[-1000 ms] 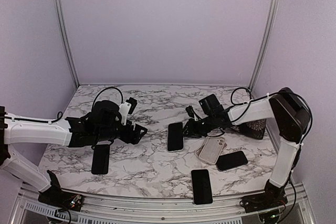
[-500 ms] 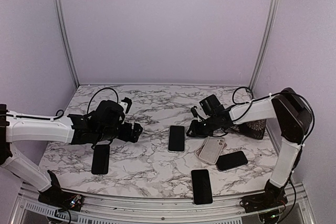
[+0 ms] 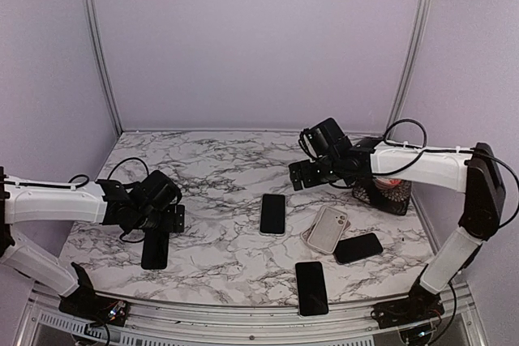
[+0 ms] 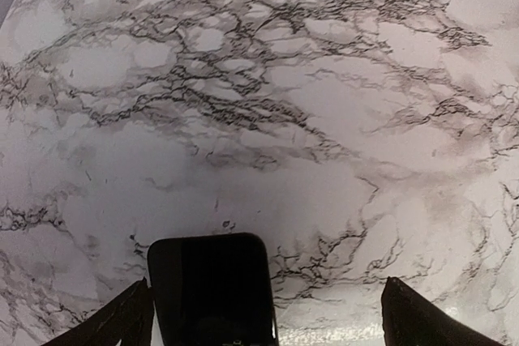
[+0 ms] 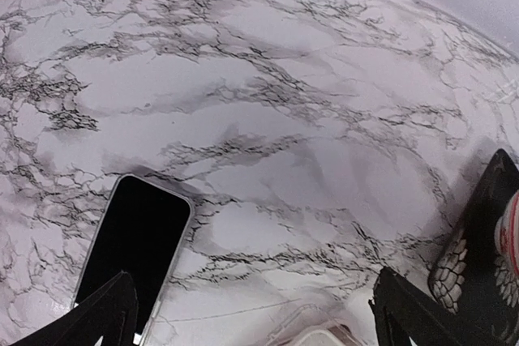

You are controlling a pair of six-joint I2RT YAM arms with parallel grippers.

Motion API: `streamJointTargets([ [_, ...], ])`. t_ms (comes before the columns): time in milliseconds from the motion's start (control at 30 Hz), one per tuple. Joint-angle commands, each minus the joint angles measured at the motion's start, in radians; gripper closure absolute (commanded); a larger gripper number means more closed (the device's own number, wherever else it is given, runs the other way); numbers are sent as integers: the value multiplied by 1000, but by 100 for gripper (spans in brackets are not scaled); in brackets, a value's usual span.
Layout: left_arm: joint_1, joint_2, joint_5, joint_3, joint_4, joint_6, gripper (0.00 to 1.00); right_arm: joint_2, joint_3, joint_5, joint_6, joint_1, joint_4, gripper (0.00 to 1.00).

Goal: Put the phone into the phone case
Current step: Pick up the phone case from the phone case.

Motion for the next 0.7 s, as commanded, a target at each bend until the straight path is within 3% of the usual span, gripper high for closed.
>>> streamJointTargets([
  [0,11,-52,-10,-40,-116,-103,1,-74,-57,147,-17,-2,-131,1],
  [133,10,-75,-54,-2,-117,-98,1,-130,-140,141,34,-5,-197,2],
  [200,8,-85,-84,40,-116,-75,1,-144,-175,160,71,-7,-246,7],
  [333,9,-80,-163,113,-108,-29,1,-211,-269,92,108,-65,-253,39],
  [400,8,-57,-180,136,-106,-7,1,-245,-307,40,124,-90,-229,44],
  [667,8,61,-157,202,-75,43,1,-240,-354,-91,177,-121,-144,46],
])
